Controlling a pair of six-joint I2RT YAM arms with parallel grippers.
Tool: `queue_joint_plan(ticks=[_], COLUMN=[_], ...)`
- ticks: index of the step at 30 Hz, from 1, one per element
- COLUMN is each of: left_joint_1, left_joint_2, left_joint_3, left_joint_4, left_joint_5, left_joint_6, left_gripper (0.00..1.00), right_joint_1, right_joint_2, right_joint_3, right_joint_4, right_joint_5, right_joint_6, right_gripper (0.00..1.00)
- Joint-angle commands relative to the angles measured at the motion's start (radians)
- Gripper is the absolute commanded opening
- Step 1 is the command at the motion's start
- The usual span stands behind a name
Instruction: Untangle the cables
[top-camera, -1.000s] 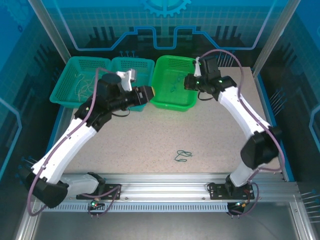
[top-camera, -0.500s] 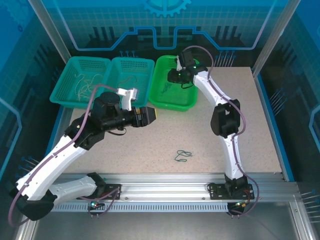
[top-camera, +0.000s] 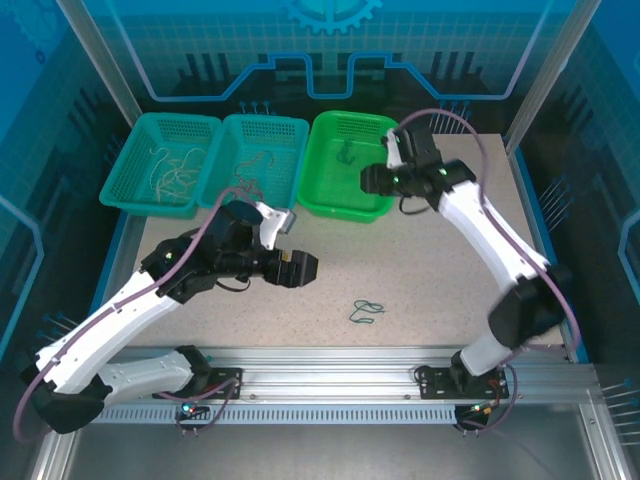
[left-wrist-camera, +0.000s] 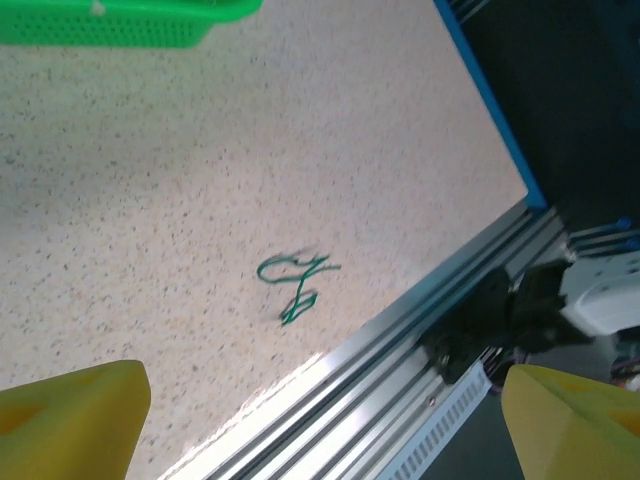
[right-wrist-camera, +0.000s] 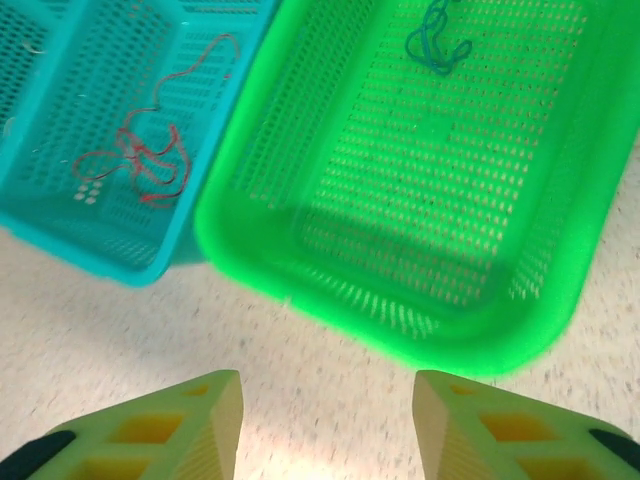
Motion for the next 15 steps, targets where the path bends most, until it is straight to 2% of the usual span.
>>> queue_joint_plan(ticks=[1,3,7,11,13,15], left_joint_1=[-0.059,-0.108,-0.186,-0.218,-0.232,-0.242], left_joint_2=[0.01,0.017,0.002,-0.022,-0.017,-0.014], left_joint_3=[0.024,0.004,-0.088,-0.163,-0.165,-0.158], left_joint_4=[-0.066,-0.052,0.07,0.158,0.142,0.102], left_joint_5=[0.034,0.04,0.086,0.112,0.114,0.112], left_joint_6=[0.14,0.186,0.238,0.256,0.272,0.29], left_gripper=[0.91,0.9,0.88,0.87,0.87,0.87], right_joint_1=[0.057,0.098,0.2,0.274,0.292,0.298], right_joint_2=[-0.152,-0.236,-0.302,-0.272,-0.239,-0.181], right_joint_3=[-0.177,-0.279,-0.433,-0.532,-0.558,-0.553], right_joint_4=[-0.043,-0.096,-0.169,-0.185,-0.176,-0.191], right_joint_5=[0.016,0.029,0.071,0.096,0.064,0.034], right_joint_6=[0.019,0.043,0.066,0.048,0.044,0.04], right_gripper=[0.52,0.55,0.64,0.72,0.81,0.83])
